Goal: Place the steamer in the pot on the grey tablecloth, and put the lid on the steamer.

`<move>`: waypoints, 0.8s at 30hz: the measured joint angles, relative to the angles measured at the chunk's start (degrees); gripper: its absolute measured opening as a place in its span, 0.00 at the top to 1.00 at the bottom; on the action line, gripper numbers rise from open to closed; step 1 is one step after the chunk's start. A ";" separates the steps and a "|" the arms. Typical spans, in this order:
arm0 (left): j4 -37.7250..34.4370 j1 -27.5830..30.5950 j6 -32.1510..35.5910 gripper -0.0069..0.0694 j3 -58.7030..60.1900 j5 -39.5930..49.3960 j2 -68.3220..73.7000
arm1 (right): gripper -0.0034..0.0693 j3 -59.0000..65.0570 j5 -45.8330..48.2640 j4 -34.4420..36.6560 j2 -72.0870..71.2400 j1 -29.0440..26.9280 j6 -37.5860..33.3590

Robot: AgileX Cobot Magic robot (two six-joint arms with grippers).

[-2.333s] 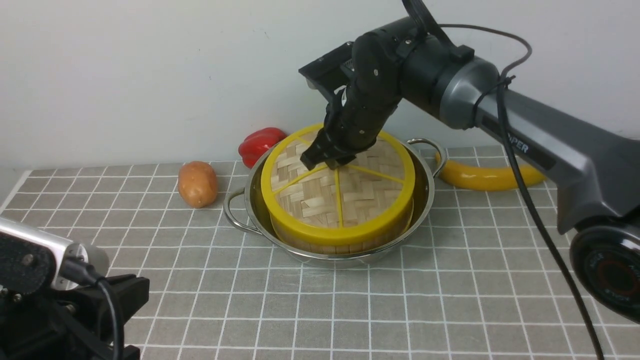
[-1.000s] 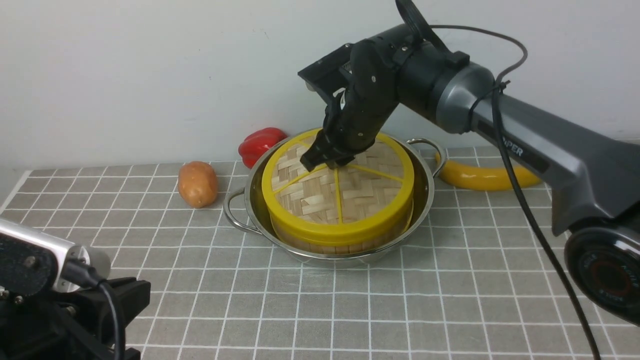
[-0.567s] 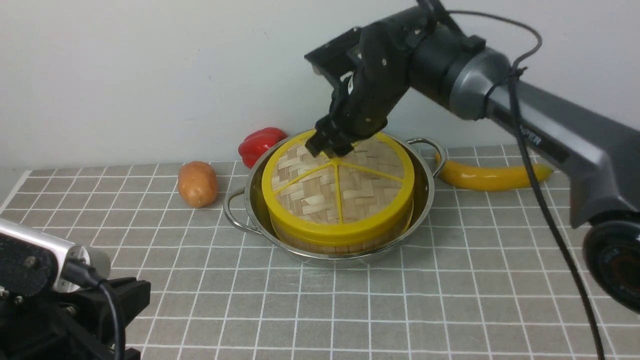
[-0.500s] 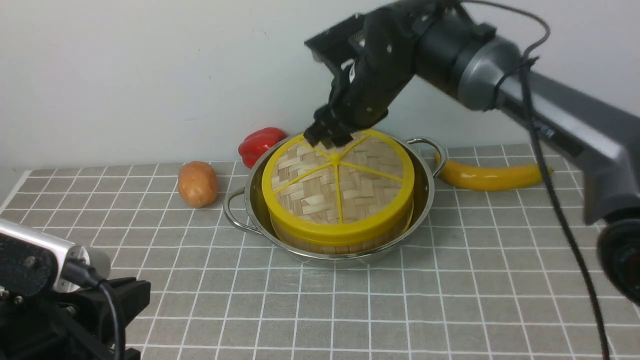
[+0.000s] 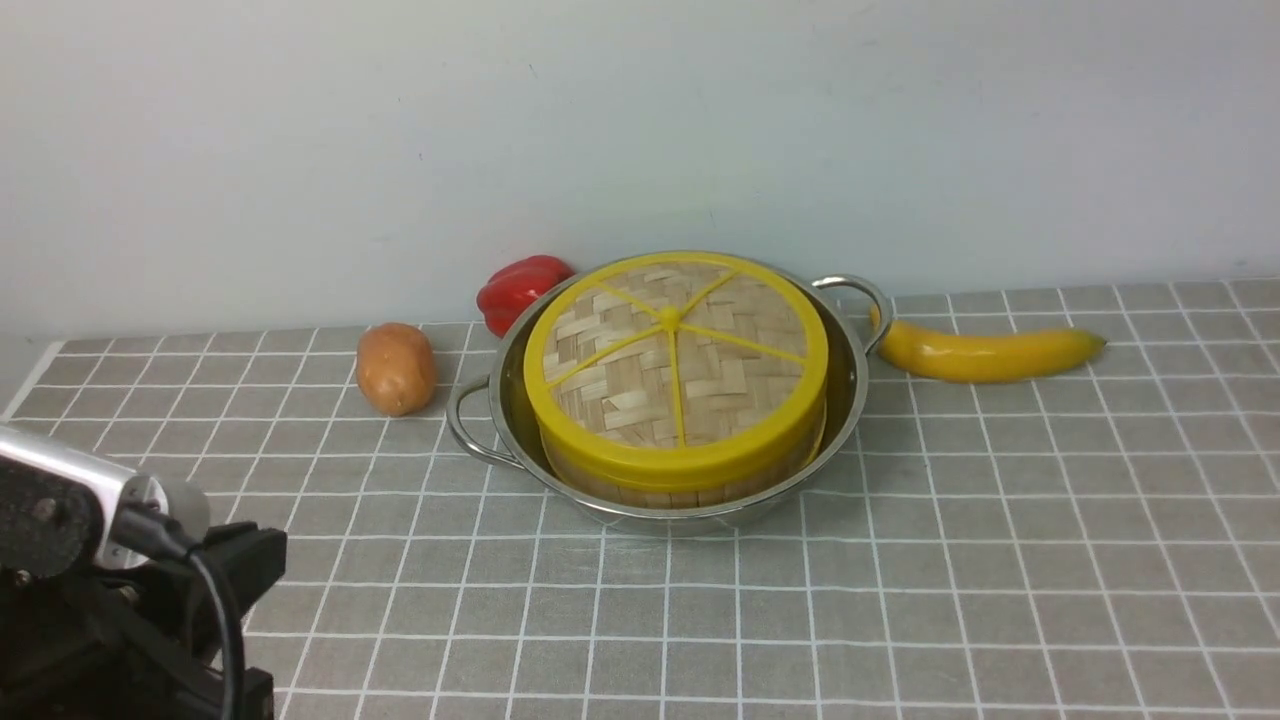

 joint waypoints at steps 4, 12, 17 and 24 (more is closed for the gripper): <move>0.04 0.00 0.19 0.80 0.00 -2.68 0.00 | 0.45 12.46 -0.11 -2.47 -14.14 0.00 0.66; 0.04 0.00 0.26 0.80 0.00 -3.50 0.00 | 0.75 57.01 -14.69 -4.51 -39.07 0.00 1.76; 0.04 0.00 0.26 0.80 0.00 -3.56 0.00 | 0.94 82.83 -37.60 -5.97 -51.57 0.00 4.53; 0.04 0.00 0.26 0.78 0.00 -3.56 0.00 | 0.97 94.98 -55.21 -6.22 -57.44 0.00 8.92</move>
